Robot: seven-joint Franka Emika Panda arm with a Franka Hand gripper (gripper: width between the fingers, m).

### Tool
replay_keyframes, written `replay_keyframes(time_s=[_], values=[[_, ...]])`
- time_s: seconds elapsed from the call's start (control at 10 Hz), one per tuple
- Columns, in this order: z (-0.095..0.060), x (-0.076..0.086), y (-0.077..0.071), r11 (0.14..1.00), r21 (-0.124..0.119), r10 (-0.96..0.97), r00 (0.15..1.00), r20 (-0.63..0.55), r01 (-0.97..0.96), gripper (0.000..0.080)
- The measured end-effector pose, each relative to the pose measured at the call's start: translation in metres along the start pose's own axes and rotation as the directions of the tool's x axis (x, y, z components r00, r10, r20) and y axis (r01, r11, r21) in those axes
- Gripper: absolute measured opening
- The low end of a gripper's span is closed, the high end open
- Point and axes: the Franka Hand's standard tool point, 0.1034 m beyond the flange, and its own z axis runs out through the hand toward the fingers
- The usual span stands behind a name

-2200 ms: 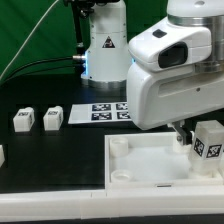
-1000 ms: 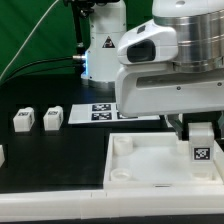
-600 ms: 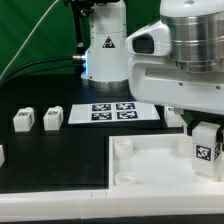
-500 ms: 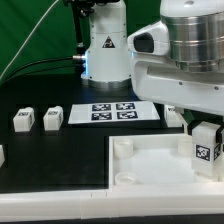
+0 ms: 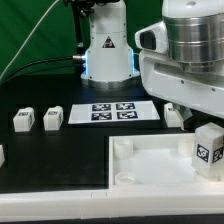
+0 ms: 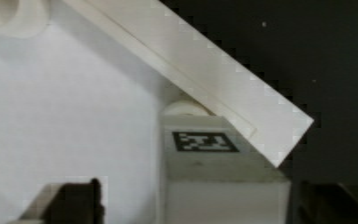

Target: Assemble one leg

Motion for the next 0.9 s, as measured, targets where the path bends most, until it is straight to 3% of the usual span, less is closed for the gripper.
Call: replay_keyframes(time_s=[0.1,0.2,0.6,0.8,0.9], values=[[0.0003,0.0002,0.0002,0.998,0.000,-0.058,0.998,0.001,0.058,0.0625],[0.0010,0.0015,0.0014,0.995,-0.003,-0.095,0.995,0.002,0.095,0.0643],[0.0022,-0.0026,-0.0003,0.858,-0.008,-0.513,0.858,0.008,0.513,0.0649],[0.0021,-0.0053,-0.0019,0.751,-0.007,-0.661,0.751,0.010,0.661,0.0649],[0.0022,-0.0052,-0.0019,0.648,-0.013,-0.761,0.649,0.010,0.761,0.0649]])
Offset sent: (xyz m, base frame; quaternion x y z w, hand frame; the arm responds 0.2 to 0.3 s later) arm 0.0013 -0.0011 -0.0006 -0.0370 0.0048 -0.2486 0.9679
